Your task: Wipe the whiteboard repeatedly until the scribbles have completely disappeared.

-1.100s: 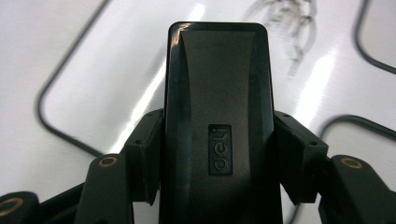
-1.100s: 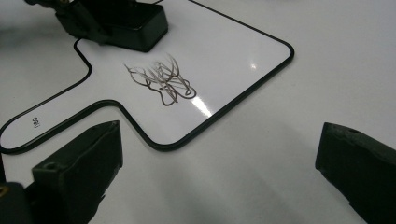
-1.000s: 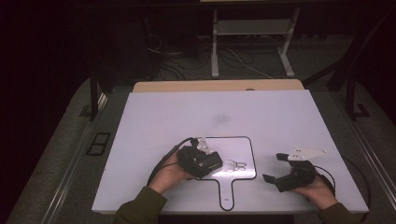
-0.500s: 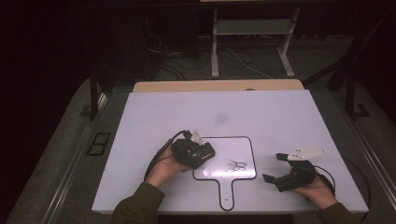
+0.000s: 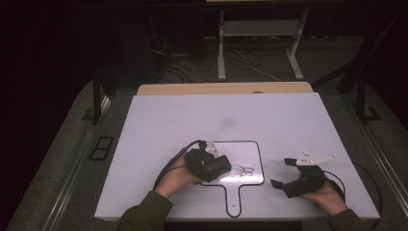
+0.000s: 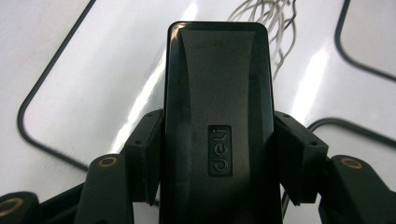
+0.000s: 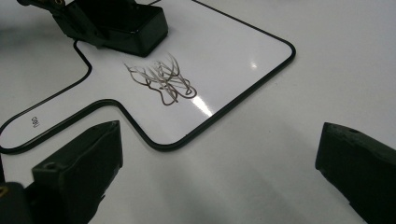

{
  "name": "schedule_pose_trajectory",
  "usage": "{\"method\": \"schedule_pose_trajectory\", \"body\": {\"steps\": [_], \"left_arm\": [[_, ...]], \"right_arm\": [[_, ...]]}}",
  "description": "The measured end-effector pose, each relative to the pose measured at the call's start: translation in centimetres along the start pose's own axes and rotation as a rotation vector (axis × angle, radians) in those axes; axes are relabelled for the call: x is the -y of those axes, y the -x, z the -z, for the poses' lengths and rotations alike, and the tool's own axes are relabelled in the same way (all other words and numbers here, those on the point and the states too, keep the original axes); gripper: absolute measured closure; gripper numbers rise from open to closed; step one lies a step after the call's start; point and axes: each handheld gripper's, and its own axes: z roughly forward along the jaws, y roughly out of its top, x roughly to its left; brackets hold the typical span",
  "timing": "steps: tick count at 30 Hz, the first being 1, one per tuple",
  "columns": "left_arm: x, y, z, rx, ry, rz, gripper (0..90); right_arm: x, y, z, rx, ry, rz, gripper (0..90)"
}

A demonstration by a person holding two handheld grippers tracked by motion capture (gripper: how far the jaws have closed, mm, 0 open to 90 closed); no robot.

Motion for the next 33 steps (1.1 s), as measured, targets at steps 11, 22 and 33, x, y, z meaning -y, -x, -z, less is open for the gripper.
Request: {"method": "schedule_pose_trajectory", "body": {"steps": [11,22,33], "left_arm": [[-2.0,0.1,-0.9,0.008,0.039,0.028,39.2],[-4.1,0.7,-2.5,0.008,0.015,-0.011,39.4],[-5.1,2.2,-3.4,0.033,-0.005,-0.058,39.5]], "right_arm": [[0.0,0.0,0.0,0.000,0.000,0.002,0.0],[0.0,0.0,0.0,0.000,0.001,0.000,0.0],[0.0,0.0,0.1,0.000,0.003,0.000,0.0]]}}
